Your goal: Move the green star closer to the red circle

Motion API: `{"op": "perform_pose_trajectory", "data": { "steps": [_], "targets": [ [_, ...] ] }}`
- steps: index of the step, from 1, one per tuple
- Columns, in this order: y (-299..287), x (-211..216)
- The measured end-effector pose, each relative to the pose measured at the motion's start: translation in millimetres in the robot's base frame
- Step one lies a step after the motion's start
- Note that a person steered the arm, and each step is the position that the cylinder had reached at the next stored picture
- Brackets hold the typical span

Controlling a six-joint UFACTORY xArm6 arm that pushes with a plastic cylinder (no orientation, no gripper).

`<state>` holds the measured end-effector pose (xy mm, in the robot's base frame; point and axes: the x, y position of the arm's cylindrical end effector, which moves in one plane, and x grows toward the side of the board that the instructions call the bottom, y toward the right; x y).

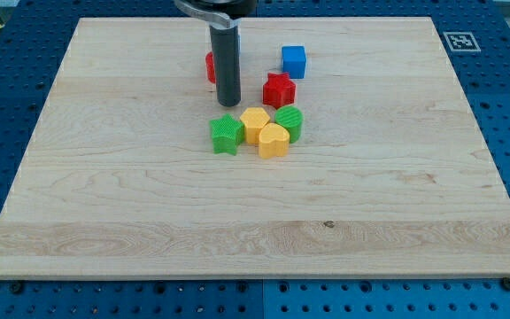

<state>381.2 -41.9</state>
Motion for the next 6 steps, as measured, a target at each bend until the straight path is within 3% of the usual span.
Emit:
{"op": "perform_pose_trajectory", "data": {
  "steps": [3, 6],
  "targets": [
    [-53, 29],
    [-49, 153]
  ]
}}
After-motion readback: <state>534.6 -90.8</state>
